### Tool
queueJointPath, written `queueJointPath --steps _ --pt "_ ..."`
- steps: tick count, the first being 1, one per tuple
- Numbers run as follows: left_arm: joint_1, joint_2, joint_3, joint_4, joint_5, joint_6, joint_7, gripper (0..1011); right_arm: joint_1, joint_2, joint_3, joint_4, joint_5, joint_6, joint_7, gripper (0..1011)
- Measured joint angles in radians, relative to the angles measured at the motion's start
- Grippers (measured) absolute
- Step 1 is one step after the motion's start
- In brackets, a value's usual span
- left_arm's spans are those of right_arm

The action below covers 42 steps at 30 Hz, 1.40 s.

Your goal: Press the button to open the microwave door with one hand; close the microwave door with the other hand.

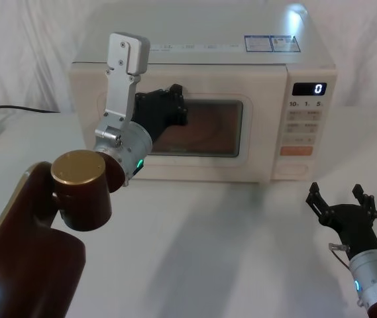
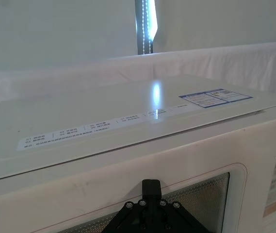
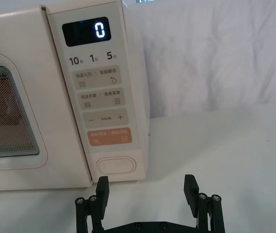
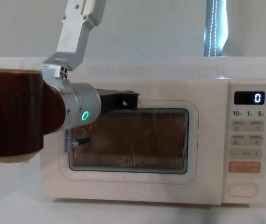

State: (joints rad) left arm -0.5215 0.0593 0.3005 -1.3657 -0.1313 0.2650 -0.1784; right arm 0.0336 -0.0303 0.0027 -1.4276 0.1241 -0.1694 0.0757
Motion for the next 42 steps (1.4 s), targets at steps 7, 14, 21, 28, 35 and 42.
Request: queueJointPath --steps 7,14,21,28,35,42 --pt "-0.004 -0.007 -0.003 0.008 0.005 -0.001 -0.001 0 0.0 0.0 0.0 0.0 0.0 0.0 0.0 1002" --pt "-0.007 -0.011 -0.005 0.015 0.009 -0.002 -0.001 0 0.0 0.0 0.0 0.0 0.0 0.0 0.0 1002" --pt "-0.007 -0.014 -0.005 0.016 0.013 -0.002 -0.001 0 0.0 0.0 0.0 0.0 0.0 0.0 0.0 1002" --pt "0.011 -0.014 -0.007 -0.012 0.014 0.011 0.001 0 0.0 0.0 0.0 0.0 0.0 0.0 0.0 1002" --pt "0.065 -0.007 -0.016 -0.087 0.008 0.03 0.003 0 0.0 0.0 0.0 0.0 0.0 0.0 0.0 1002" --pt "0.135 0.016 -0.033 -0.175 -0.007 0.035 0.003 0 0.0 0.0 0.0 0.0 0.0 0.0 0.0 1002"
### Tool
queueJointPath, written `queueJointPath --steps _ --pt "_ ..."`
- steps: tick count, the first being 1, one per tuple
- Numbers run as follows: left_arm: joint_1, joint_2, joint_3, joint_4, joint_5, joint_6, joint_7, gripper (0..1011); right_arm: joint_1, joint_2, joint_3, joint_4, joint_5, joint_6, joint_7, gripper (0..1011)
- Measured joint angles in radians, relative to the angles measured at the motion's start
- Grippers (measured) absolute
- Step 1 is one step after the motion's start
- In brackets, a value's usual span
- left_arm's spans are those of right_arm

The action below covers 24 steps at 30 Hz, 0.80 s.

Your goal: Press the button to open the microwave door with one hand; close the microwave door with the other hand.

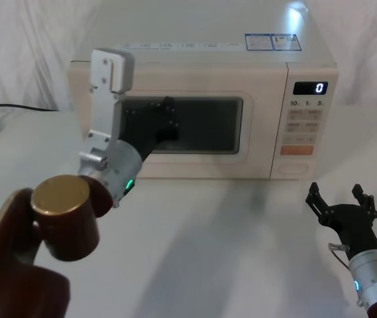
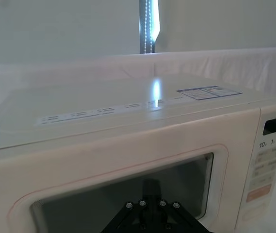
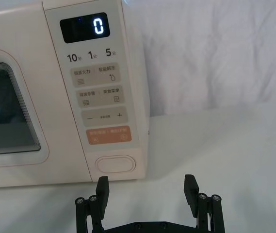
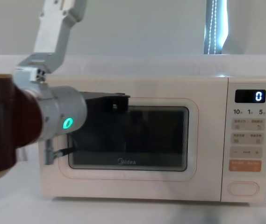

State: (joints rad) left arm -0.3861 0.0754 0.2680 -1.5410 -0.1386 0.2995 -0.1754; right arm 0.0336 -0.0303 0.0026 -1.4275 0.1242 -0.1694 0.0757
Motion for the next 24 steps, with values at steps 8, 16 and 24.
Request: queueJointPath --steps 8,16,24 --pt "0.074 0.044 -0.035 -0.076 -0.014 0.003 0.0 80 0.0 0.0 0.0 0.0 0.0 0.0 0.0 1002" --pt "0.144 0.087 -0.072 -0.143 -0.018 0.0 0.005 284 0.0 0.0 0.0 0.0 0.0 0.0 0.0 1002" --pt "0.201 0.114 -0.108 -0.172 -0.015 -0.019 0.016 555 0.0 0.0 0.0 0.0 0.0 0.0 0.0 1002"
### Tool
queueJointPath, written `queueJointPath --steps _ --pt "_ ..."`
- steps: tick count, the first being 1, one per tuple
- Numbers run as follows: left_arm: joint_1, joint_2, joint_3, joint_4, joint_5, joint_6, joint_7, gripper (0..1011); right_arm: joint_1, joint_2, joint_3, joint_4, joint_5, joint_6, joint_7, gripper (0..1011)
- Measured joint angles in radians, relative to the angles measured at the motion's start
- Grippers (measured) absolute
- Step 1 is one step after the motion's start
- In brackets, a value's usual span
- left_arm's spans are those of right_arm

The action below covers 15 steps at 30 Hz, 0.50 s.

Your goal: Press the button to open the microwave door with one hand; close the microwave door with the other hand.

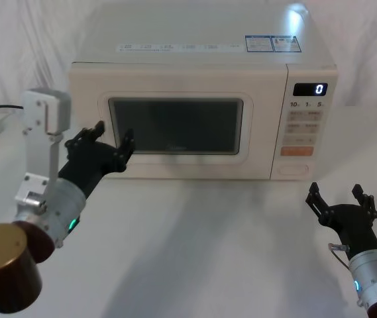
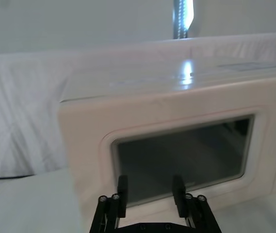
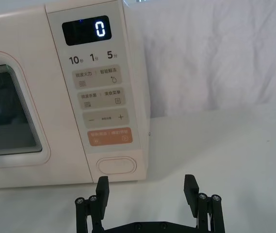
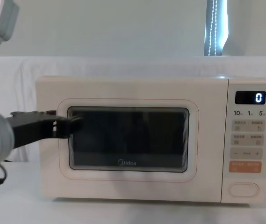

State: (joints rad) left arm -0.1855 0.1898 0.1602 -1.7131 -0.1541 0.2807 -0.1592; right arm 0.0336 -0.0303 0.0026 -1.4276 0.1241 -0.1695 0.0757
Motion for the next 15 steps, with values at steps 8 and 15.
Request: queueJointPath --steps 8,15 --pt "0.053 0.024 -0.046 -0.004 0.009 -0.016 0.012 823 0.0 0.0 0.0 0.0 0.0 0.0 0.0 1002" --pt "0.107 0.035 -0.1 -0.004 0.0 -0.028 0.018 978 0.0 0.0 0.0 0.0 0.0 0.0 0.0 1002"
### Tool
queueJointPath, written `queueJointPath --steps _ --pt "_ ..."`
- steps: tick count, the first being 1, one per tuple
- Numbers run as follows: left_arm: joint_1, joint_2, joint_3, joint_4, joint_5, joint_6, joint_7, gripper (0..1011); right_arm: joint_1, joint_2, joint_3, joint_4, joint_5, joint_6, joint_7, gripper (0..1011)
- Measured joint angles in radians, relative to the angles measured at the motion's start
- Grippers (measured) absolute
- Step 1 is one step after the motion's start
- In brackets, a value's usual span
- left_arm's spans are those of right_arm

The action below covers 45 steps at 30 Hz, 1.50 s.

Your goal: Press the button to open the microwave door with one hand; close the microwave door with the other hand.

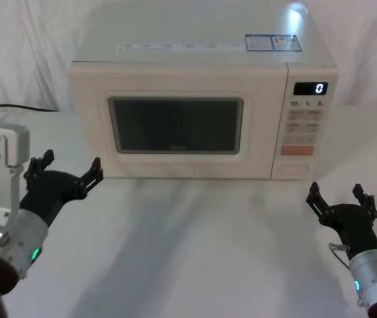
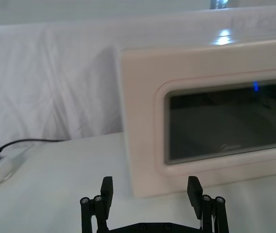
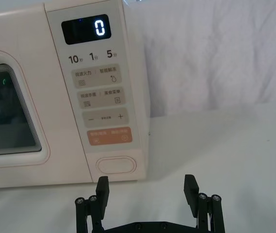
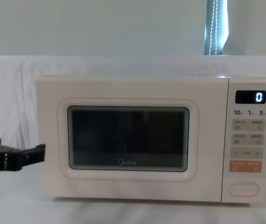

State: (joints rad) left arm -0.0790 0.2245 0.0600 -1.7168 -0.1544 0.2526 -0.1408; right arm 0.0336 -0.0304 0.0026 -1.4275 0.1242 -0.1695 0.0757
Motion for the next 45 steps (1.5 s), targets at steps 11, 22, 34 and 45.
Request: queueJointPath --steps 11,22,34,45 --pt "0.053 -0.008 -0.045 0.0 -0.02 -0.02 0.004 1001 0.0 0.0 0.0 0.0 0.0 0.0 0.0 1002" --pt "0.064 -0.014 -0.049 0.008 -0.024 -0.027 0.004 1001 0.0 0.0 0.0 0.0 0.0 0.0 0.0 1002" --pt "0.064 -0.014 -0.049 0.008 -0.024 -0.027 0.003 1001 0.0 0.0 0.0 0.0 0.0 0.0 0.0 1002" --pt "0.063 -0.014 -0.049 0.008 -0.024 -0.027 0.003 1001 0.0 0.0 0.0 0.0 0.0 0.0 0.0 1002"
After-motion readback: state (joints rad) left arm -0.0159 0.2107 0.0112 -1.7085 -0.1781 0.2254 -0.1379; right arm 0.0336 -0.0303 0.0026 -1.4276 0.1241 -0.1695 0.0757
